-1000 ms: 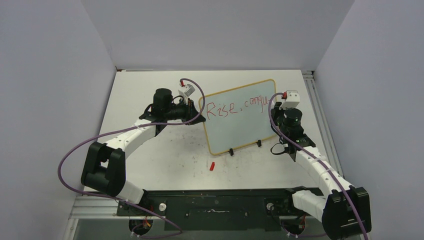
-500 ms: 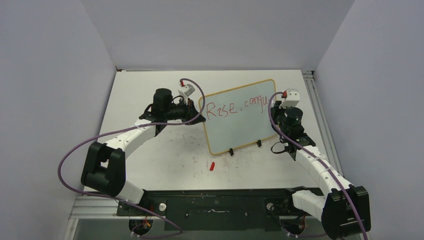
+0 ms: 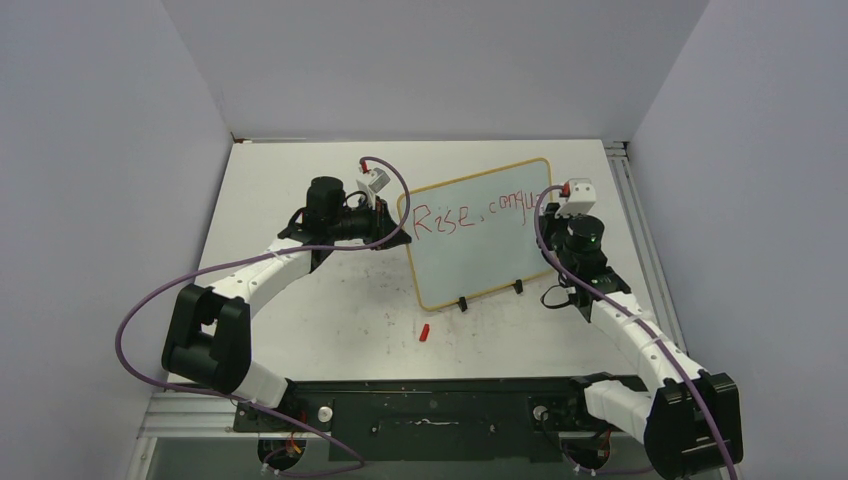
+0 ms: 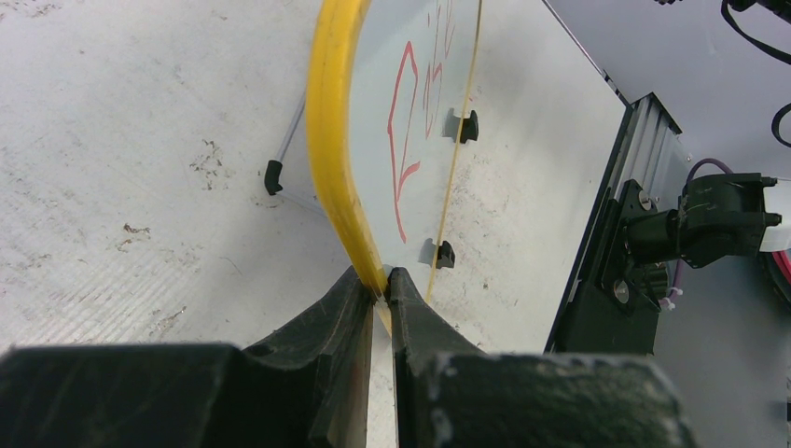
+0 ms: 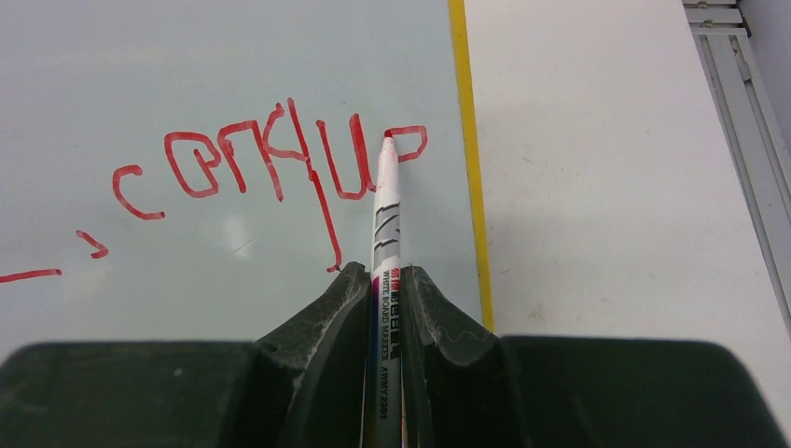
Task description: Write a sentence on the whiteboard
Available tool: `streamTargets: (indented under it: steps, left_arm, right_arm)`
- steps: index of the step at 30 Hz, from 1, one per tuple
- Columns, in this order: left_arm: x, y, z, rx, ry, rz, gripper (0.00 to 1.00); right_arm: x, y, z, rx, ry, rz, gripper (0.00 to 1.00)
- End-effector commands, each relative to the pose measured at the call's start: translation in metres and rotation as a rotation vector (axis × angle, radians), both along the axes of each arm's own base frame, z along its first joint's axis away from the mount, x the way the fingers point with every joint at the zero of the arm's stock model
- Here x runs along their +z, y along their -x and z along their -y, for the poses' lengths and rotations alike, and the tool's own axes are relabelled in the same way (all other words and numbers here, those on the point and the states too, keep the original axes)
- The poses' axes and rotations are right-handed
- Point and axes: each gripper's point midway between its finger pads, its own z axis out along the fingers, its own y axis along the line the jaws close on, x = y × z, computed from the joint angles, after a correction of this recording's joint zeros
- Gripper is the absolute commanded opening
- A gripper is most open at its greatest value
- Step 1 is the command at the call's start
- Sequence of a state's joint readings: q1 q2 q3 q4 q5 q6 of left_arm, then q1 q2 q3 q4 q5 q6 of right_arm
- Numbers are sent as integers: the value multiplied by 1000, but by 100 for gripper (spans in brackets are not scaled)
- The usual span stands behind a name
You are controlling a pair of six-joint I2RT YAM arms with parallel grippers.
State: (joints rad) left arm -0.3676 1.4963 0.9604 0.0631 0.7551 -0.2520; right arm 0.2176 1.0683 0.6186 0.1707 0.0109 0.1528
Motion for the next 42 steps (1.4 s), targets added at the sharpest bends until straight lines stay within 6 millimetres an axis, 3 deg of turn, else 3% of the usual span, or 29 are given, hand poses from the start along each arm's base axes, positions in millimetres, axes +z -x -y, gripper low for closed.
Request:
streamTargets:
  steps: [1,26,42]
  left_arm:
    - [39,-5,2,-14,32,126,0]
    - [39,-5,3,-15,32,125,0]
    - [37,-5,3,-15,31,123,0]
  right_arm:
    - [7,5,-7,27,-16,27,5]
    - [-4,6,15,-102,7,-12,5]
    - [32,7,14,-86,-13,105,5]
